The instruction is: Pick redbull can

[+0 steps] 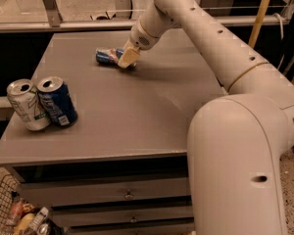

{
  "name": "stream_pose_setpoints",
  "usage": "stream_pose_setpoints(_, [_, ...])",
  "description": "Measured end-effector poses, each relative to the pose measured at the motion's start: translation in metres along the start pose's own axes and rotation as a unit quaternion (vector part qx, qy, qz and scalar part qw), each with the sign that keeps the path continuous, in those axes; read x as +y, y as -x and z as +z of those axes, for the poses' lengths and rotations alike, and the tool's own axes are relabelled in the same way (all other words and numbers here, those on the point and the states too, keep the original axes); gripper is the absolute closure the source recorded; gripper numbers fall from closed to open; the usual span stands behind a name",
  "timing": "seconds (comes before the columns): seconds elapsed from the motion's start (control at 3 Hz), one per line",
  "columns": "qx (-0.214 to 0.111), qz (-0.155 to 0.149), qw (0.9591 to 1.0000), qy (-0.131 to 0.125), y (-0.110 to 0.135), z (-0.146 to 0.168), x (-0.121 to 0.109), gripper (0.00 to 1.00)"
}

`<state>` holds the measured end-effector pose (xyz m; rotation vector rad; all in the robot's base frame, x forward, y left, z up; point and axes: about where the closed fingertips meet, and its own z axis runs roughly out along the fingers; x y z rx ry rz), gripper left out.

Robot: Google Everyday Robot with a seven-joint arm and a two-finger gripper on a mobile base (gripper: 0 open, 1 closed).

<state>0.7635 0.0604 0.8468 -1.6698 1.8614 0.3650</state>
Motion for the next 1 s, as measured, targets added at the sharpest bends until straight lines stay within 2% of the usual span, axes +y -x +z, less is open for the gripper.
stream_pose_setpoints(0.33, [-0.017,-0.009,0.9997,-0.014,0.008,-0.023,0.004,0.88])
stream_pose_setpoints(0.67, [-0.029,-0.034,0.9980,-0.045,0.023,-0.064,0.012,1.00])
stream_pose_setpoints(1.0, [-0.037,-0.059,0.9954,-0.066,0.036,-0.097,0.026,1.00])
